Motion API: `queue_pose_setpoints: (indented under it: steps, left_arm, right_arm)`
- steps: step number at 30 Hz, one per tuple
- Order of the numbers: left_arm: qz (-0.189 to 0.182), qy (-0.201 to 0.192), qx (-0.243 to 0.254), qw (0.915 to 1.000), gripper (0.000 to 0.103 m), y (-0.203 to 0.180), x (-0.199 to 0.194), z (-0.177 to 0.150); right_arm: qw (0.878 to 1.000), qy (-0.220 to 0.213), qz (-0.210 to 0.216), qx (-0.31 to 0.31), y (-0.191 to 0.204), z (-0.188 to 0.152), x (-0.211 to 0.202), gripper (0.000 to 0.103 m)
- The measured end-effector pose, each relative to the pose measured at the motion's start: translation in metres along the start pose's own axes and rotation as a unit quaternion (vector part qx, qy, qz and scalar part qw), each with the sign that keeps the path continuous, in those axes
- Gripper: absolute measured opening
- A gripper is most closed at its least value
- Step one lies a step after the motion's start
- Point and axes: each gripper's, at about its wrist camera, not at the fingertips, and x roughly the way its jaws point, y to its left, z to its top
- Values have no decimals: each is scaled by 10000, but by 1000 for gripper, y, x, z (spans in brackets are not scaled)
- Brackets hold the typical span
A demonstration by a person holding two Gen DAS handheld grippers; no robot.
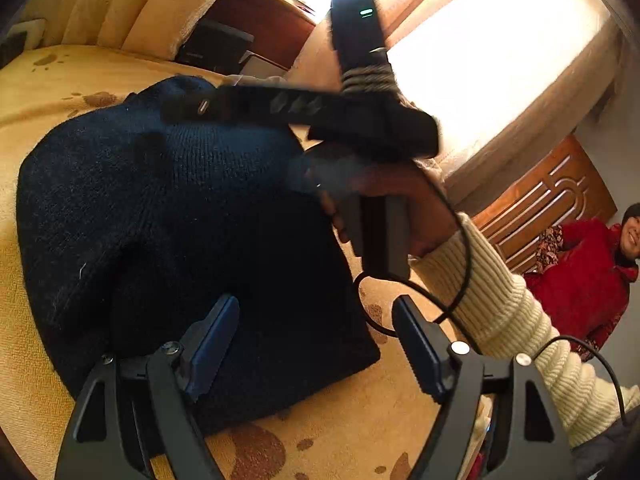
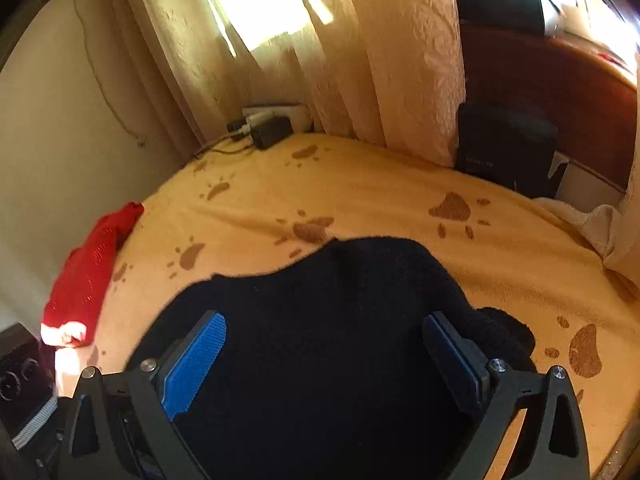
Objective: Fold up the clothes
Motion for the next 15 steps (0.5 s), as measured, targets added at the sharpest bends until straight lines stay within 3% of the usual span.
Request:
queue_pose_setpoints:
  steps: [8, 15]
  left_arm:
    - [51, -123, 135, 9998, 82, 4, -13, -17]
    - [-26, -144, -112, 9998, 82, 6, -19, -10]
  right_arm:
    - [9986, 105, -359, -371, 5, -6, 8, 102]
    - [9979, -519, -373, -59, 3, -21, -20, 102]
